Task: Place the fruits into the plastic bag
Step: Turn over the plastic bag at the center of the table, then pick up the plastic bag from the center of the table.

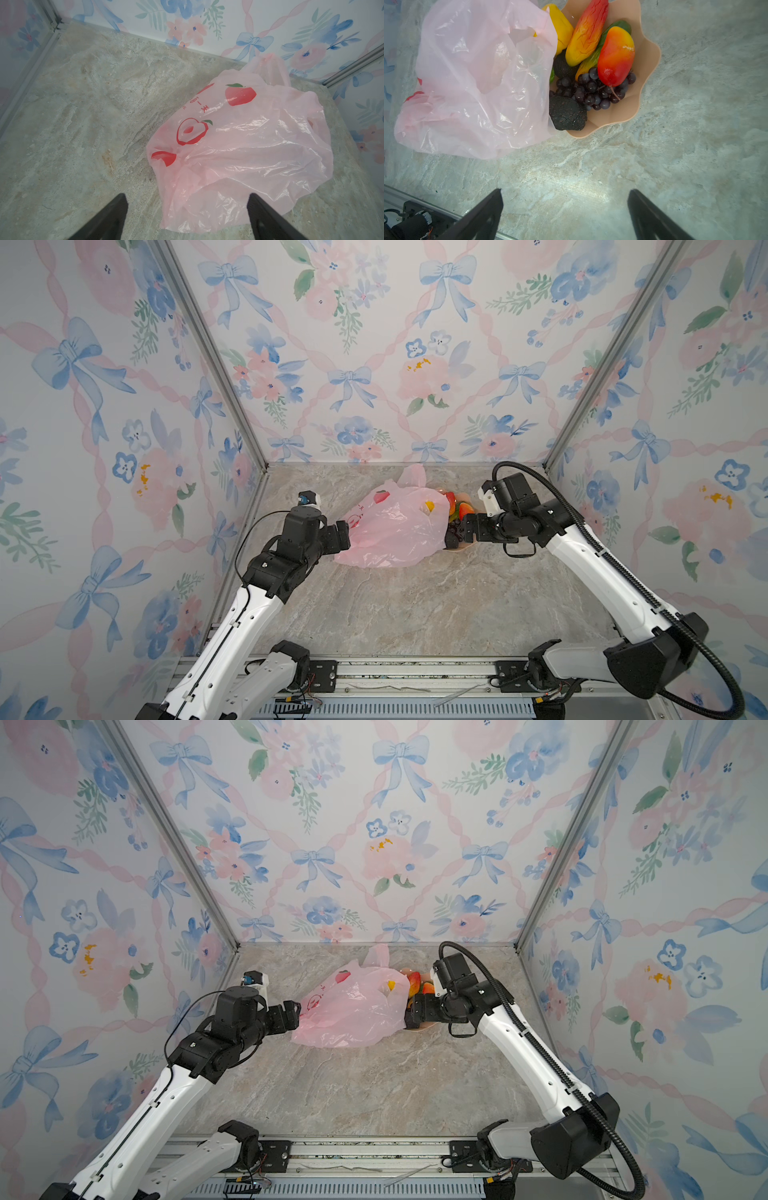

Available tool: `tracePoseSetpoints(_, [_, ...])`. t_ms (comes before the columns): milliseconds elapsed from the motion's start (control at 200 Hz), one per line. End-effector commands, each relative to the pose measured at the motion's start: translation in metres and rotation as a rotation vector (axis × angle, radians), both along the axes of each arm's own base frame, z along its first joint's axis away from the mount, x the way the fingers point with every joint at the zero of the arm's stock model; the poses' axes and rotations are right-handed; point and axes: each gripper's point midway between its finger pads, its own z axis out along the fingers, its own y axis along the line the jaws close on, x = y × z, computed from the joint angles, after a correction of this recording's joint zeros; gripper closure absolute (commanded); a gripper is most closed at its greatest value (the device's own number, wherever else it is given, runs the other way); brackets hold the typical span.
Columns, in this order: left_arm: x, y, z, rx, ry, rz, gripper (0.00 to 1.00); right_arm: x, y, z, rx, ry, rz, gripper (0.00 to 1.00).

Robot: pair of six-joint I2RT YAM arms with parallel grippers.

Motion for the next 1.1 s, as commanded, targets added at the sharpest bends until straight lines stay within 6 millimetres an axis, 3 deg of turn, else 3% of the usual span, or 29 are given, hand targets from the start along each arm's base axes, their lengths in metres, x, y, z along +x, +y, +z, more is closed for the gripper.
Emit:
tracePoseSetpoints(0, [-0.005, 0.002, -0.032, -0.052, 0.111, 0.007, 0.08, -0.002, 0.026, 0.022, 0.043, -0.029, 0.069, 0.04])
tracePoseSetpoints(215, [-0.007, 0.025, -0.077, -0.185, 0.241, 0.097, 0.08, -0.001, 0.080, 0.020, 0.020, -0.021, 0.196, 0.04])
tracePoseSetpoints(320, [-0.002, 0.028, -0.093, -0.308, 0.274, 0.110, 0.08, 0.000, 0.095, 0.019, 0.020, -0.027, 0.223, 0.04])
tracePoseSetpoints(365, [-0.004, 0.027, -0.113, -0.355, 0.314, 0.117, 0.09, -0.001, 0.100, 0.018, 0.021, -0.025, 0.233, 0.04])
tracePoseSetpoints(495, [0.013, 0.019, -0.130, -0.465, 0.330, 0.115, 0.12, -0.003, 0.108, 0.016, 0.024, -0.027, 0.250, 0.04])
tracePoseSetpoints(740, [0.052, 0.012, -0.129, -0.558, 0.282, 0.107, 0.20, -0.008, 0.104, 0.012, 0.023, -0.032, 0.247, 0.04])
tracePoseSetpoints(895, [0.065, 0.011, -0.108, -0.565, 0.231, 0.089, 0.20, -0.008, 0.098, 0.007, 0.003, -0.035, 0.241, 0.04])
tracePoseSetpoints(980, [0.066, 0.011, -0.109, -0.563, 0.234, 0.084, 0.18, -0.008, 0.098, 0.003, 0.000, -0.025, 0.241, 0.04])
tracePoseSetpoints(1005, [0.073, 0.010, -0.097, -0.565, 0.209, 0.074, 0.17, -0.007, 0.099, 0.002, 0.002, -0.024, 0.243, 0.04])
tracePoseSetpoints(1090, [0.075, 0.008, -0.101, -0.578, 0.230, 0.068, 0.17, -0.007, 0.103, 0.001, 0.012, -0.019, 0.249, 0.04])
